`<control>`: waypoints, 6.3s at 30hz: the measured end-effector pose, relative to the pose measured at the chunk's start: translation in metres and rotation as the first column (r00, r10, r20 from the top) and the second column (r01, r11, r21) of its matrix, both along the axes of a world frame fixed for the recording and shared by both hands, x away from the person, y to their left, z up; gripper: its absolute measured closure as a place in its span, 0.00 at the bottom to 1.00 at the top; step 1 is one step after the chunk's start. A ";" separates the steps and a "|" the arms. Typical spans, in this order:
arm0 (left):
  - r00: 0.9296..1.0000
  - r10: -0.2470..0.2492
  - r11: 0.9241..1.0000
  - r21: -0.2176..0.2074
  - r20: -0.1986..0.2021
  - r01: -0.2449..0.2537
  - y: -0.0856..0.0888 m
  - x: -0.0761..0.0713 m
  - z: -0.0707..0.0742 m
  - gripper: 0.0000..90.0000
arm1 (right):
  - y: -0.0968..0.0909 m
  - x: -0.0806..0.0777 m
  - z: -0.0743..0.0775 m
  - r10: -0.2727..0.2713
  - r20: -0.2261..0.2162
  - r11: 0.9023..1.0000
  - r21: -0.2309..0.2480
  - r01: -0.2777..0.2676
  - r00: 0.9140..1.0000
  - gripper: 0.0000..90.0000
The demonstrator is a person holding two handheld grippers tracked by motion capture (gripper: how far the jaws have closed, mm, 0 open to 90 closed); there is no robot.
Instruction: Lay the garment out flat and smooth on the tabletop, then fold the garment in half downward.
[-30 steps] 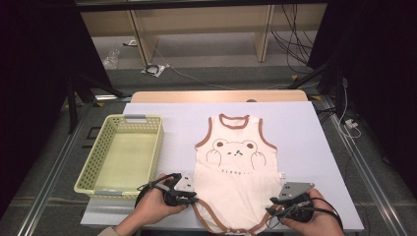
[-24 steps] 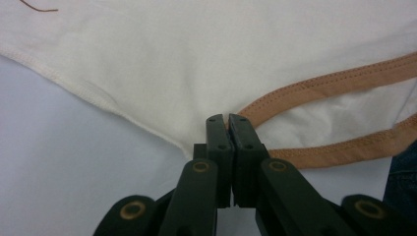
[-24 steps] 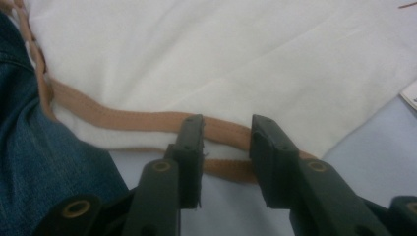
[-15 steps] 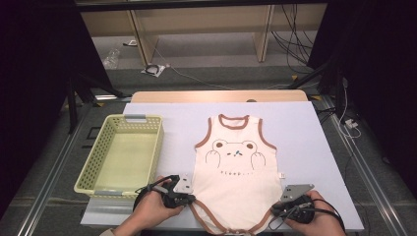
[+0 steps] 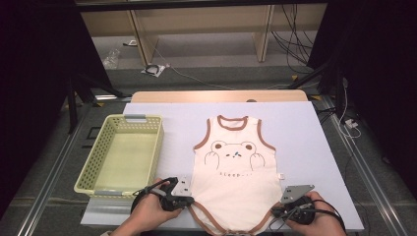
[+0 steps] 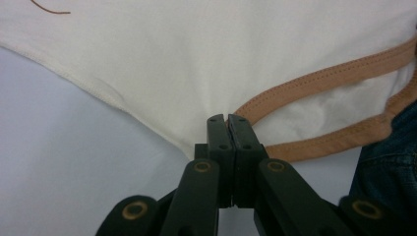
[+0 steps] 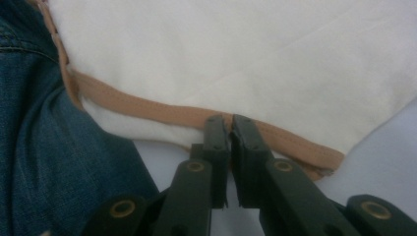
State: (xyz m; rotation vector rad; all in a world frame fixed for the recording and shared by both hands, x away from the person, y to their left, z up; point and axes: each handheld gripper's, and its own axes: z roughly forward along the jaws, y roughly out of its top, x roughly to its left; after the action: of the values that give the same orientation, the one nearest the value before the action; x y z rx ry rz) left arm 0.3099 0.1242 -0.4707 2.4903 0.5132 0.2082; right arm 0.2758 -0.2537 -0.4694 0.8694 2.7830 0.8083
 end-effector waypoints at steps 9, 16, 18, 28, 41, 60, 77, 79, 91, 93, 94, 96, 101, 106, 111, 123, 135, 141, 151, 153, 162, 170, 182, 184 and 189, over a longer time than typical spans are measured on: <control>1.000 0.003 1.000 -0.011 0.000 -0.003 0.005 -0.003 0.002 0.99 | 0.004 -0.003 0.001 0.037 -0.032 0.999 0.014 -0.036 0.999 1.00; 1.000 0.008 1.000 -0.027 -0.001 -0.008 0.010 -0.006 0.004 0.99 | 0.008 -0.006 0.003 0.052 -0.050 0.998 0.025 -0.050 0.997 1.00; 1.000 0.006 0.999 -0.038 0.002 -0.006 0.011 -0.005 0.004 0.98 | 0.007 -0.006 0.003 0.046 -0.044 0.998 0.036 -0.044 0.998 0.97; 0.998 0.053 0.979 -0.196 -0.015 -0.055 0.016 0.002 0.009 0.47 | -0.006 0.006 0.006 -0.111 0.082 0.976 0.196 0.093 0.990 0.65; 0.981 0.194 0.921 -0.343 -0.006 -0.185 0.021 0.013 0.005 0.23 | -0.003 0.029 -0.004 -0.318 0.192 0.917 0.311 0.250 0.928 0.41; 0.971 0.240 0.909 -0.356 0.022 -0.217 0.024 0.012 0.006 0.28 | -0.010 0.029 -0.001 -0.392 0.233 0.886 0.357 0.297 0.890 0.36; 0.966 0.255 0.900 -0.374 0.035 -0.224 0.024 0.011 0.009 0.28 | -0.014 0.024 0.003 -0.406 0.264 0.874 0.391 0.287 0.875 0.32; 0.967 0.255 0.898 -0.377 0.028 -0.226 0.024 0.011 0.008 0.28 | -0.014 0.025 0.004 -0.411 0.270 0.870 0.401 0.286 0.871 0.32; 0.959 0.283 0.893 -0.374 0.035 -0.249 0.024 0.012 0.007 0.29 | -0.016 0.019 0.005 -0.408 0.295 0.871 0.408 0.272 0.864 0.32; 0.957 0.287 0.893 -0.373 0.039 -0.252 0.024 0.011 0.007 0.30 | -0.017 0.017 0.005 -0.408 0.301 0.874 0.402 0.273 0.862 0.32; 0.957 0.287 0.893 -0.373 0.041 -0.252 0.024 0.011 0.007 0.30 | -0.018 0.017 0.006 -0.408 0.299 0.875 0.397 0.277 0.863 0.32; 0.956 0.289 0.891 -0.377 0.041 -0.253 0.025 0.011 0.007 0.30 | -0.018 0.016 0.006 -0.408 0.300 0.876 0.394 0.278 0.862 0.33; 0.953 0.299 0.888 -0.379 0.042 -0.261 0.026 0.014 0.008 0.31 | -0.017 0.018 0.005 -0.413 0.304 0.875 0.395 0.281 0.858 0.33; 0.948 0.313 0.885 -0.380 0.053 -0.271 0.022 0.017 0.011 0.35 | -0.015 0.020 0.005 -0.399 0.312 0.885 0.376 0.273 0.862 0.35; 0.944 0.325 0.880 -0.383 0.056 -0.280 0.018 0.022 0.017 0.37 | -0.015 0.022 0.008 -0.393 0.346 0.894 0.362 0.265 0.852 0.36; 0.933 0.353 0.876 -0.374 0.070 -0.304 0.002 0.063 0.031 0.39 | -0.023 0.046 0.023 -0.463 0.369 0.868 0.375 0.326 0.806 0.44; 0.919 0.387 0.869 -0.366 0.083 -0.333 -0.010 0.122 0.044 0.46 | -0.021 0.100 0.038 -0.494 0.360 0.857 0.354 0.374 0.791 0.48; 0.896 0.441 0.851 -0.345 0.058 -0.397 -0.014 0.160 0.042 0.53 | -0.017 0.138 0.041 -0.498 0.360 0.858 0.333 0.391 0.789 0.51; 0.862 0.506 0.833 -0.274 0.024 -0.481 -0.028 0.217 0.029 0.61 | -0.002 0.208 0.028 -0.518 0.289 0.852 0.258 0.455 0.805 0.59; 0.860 0.510 0.832 -0.265 0.023 -0.487 -0.031 0.227 0.024 0.63 | 0.001 0.222 0.023 -0.527 0.269 0.847 0.248 0.470 0.807 0.61; 0.849 0.528 0.818 -0.255 -0.025 -0.516 -0.041 0.251 0.004 0.64 | 0.009 0.257 0.003 -0.559 0.219 0.828 0.209 0.521 0.800 0.66; 0.836 0.548 0.816 -0.206 -0.020 -0.540 -0.052 0.265 -0.013 0.63 | 0.017 0.277 -0.004 -0.572 0.216 0.820 0.169 0.547 0.791 0.71; 0.842 0.539 0.828 -0.190 0.010 -0.528 -0.060 0.270 -0.018 0.69 | 0.025 0.283 -0.013 -0.565 0.209 0.825 0.148 0.546 0.798 0.77; 0.845 0.535 0.831 -0.190 0.014 -0.523 -0.062 0.270 -0.018 0.71 | 0.025 0.284 -0.012 -0.571 0.196 0.821 0.147 0.552 0.797 0.77; 0.846 0.534 0.831 -0.192 0.012 -0.522 -0.062 0.270 -0.019 0.73 | 0.024 0.284 -0.009 -0.589 0.175 0.807 0.186 0.561 0.789 0.76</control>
State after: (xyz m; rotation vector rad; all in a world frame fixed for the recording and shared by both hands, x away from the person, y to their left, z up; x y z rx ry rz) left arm 0.5801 0.0622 -0.4895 2.1031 1.1391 0.4354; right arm 0.5603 -0.2298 -0.4787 1.4474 2.0890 0.8937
